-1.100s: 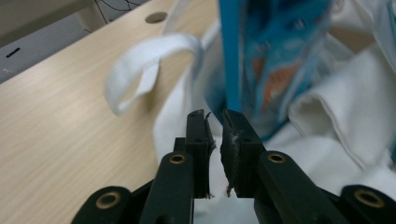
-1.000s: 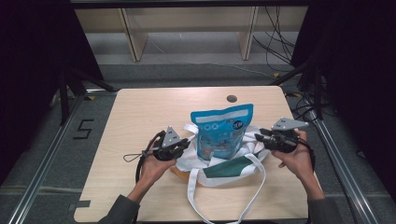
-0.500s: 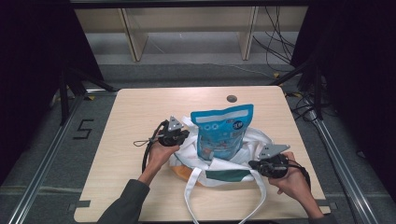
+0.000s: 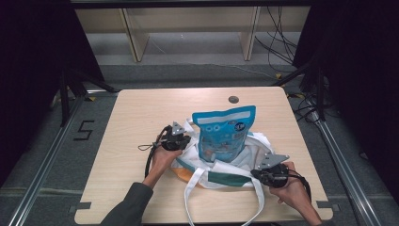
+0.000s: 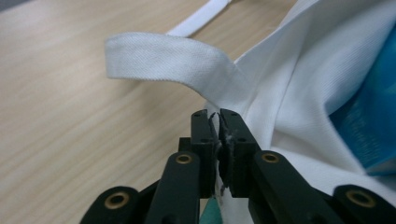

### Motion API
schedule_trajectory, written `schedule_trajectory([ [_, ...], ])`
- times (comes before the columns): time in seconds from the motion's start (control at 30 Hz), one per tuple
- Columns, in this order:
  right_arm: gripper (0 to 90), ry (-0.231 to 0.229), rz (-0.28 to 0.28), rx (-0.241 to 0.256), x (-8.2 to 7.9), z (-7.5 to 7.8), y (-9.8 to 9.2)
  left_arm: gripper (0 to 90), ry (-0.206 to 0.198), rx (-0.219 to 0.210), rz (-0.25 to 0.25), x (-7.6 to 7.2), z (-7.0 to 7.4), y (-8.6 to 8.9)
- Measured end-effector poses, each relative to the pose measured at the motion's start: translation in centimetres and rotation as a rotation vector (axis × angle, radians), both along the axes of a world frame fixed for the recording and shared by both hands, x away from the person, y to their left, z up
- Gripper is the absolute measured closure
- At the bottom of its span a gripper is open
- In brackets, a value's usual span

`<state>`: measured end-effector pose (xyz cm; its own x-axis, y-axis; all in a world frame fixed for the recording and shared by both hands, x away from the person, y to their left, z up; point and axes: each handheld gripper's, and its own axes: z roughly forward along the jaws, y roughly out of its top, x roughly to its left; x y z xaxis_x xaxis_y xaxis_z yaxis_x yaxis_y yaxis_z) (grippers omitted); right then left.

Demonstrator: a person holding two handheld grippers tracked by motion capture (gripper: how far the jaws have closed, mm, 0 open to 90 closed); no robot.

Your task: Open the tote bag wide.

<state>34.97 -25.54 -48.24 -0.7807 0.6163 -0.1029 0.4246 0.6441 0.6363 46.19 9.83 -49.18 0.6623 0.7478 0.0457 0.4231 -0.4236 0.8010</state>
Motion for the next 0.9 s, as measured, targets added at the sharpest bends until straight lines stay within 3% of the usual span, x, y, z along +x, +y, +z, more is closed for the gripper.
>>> schedule_trajectory([
  [0.1, 86.8, -0.058, 0.014, 0.048, 0.2, 2.0, -0.3, 83.4, -0.055, -0.011, -0.008, -1.1, 1.9, 0.1],
  [0.13, 86.6, -0.105, 0.003, 0.077, 0.4, 3.0, -0.5, 83.2, -0.071, 0.016, -0.023, -1.6, 2.4, 0.1],
  [0.2, 85.7, -0.181, -0.027, 0.104, 1.1, 4.6, -0.8, 82.7, -0.080, 0.025, -0.057, -2.5, 3.0, 0.1],
  [0.23, 85.3, -0.192, -0.044, 0.116, 1.4, 5.1, -1.0, 82.9, -0.072, 0.006, -0.058, -2.9, 3.2, 0.0],
  [0.33, 84.2, -0.250, -0.103, 0.114, 3.0, 6.2, -1.8, 82.6, -0.079, -0.008, -0.066, -3.4, 3.6, -0.3],
  [0.4, 84.6, -0.283, -0.147, 0.084, 4.2, 6.4, -2.3, 82.2, -0.077, -0.005, -0.068, -3.4, 3.6, -0.5],
  [0.57, 86.2, -0.258, -0.184, 0.048, 7.6, 4.8, -3.0, 82.4, -0.076, 0.014, -0.053, -1.9, 2.3, -0.3],
  [0.6, 86.8, -0.240, -0.204, 0.045, 8.4, 4.0, -3.1, 83.2, -0.090, 0.037, -0.057, -1.6, 2.0, -0.2],
  [0.67, 87.7, -0.194, -0.221, 0.043, 9.3, 2.7, -3.2, 84.7, -0.054, 0.027, -0.028, -0.8, 0.8, -0.5],
  [0.7, 87.9, -0.200, -0.220, 0.026, 9.6, 2.1, -3.3, 85.0, -0.062, 0.023, -0.027, -0.5, 0.2, -0.6],
  [0.73, 88.3, -0.192, -0.216, 0.003, 9.8, 1.6, -3.3, 85.8, -0.050, 0.039, -0.027, -0.2, -0.2, -0.7],
  [0.83, 89.1, -0.165, -0.234, -0.014, 10.2, 0.3, -3.1, 88.3, -0.013, 0.021, -0.028, 0.4, -1.6, -0.5],
  [0.9, 89.7, -0.158, -0.239, -0.028, 10.3, -0.1, -2.8, 89.0, -0.024, 0.025, -0.026, 0.4, -1.8, -0.7],
])
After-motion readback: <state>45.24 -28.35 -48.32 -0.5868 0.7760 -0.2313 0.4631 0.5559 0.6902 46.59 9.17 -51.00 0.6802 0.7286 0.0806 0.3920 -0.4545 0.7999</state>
